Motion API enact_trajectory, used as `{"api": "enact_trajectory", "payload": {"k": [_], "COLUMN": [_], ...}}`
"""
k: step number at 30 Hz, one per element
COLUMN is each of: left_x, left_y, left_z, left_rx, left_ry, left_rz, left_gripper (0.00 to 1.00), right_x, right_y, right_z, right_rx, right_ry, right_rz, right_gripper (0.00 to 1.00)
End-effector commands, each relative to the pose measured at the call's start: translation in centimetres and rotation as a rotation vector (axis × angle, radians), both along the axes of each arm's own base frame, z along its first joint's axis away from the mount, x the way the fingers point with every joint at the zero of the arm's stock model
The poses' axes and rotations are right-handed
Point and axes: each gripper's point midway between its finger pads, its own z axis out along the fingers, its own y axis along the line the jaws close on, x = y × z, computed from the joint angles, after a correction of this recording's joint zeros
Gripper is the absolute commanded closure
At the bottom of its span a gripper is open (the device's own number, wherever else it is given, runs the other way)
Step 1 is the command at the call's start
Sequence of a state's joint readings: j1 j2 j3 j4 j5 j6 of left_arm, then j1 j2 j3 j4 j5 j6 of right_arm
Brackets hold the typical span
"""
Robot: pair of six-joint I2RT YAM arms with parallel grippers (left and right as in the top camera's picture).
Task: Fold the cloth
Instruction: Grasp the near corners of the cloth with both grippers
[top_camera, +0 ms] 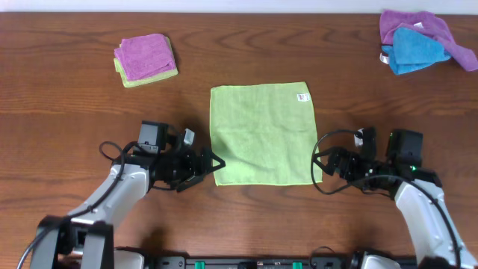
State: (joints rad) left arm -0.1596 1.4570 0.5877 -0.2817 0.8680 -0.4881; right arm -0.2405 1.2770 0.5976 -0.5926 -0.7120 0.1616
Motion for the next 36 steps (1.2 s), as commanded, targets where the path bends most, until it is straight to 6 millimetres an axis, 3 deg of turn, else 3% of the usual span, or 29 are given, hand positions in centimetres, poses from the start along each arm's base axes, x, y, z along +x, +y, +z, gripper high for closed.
{"api": "enact_trajectory", "payload": {"k": [1, 9, 27, 36], "left_x": [-0.7, -0.5, 1.3, 1.5], "left_y": [0.0, 0.5, -0.2, -0.7], "left_z": [-0.1, -0.7, -3.8, -4.1], "left_rx": [-0.059, -0.060, -0.111, -0.158], "left_ry": [0.009, -0.008, 0.035, 0.072], "left_rz": [-0.023, -0.002, 0.028, 0.039], "left_gripper": [0.04, 0.04, 0.05, 0.05], "right_x": [-0.7, -0.9, -0.2, -0.5], "right_y": [-0.2, -1.5, -0.4, 0.5], "right_z": [-1.2, -2.6, -5.1, -5.8], "right_rx": [0.022, 0.075, 0.198, 0.274], "right_ry": [0.012, 0.023, 0.050, 0.070], "right_rz": [0.023, -0.026, 0.011, 0.032], "right_gripper": [0.01, 0.01, 0.04, 0.04]}}
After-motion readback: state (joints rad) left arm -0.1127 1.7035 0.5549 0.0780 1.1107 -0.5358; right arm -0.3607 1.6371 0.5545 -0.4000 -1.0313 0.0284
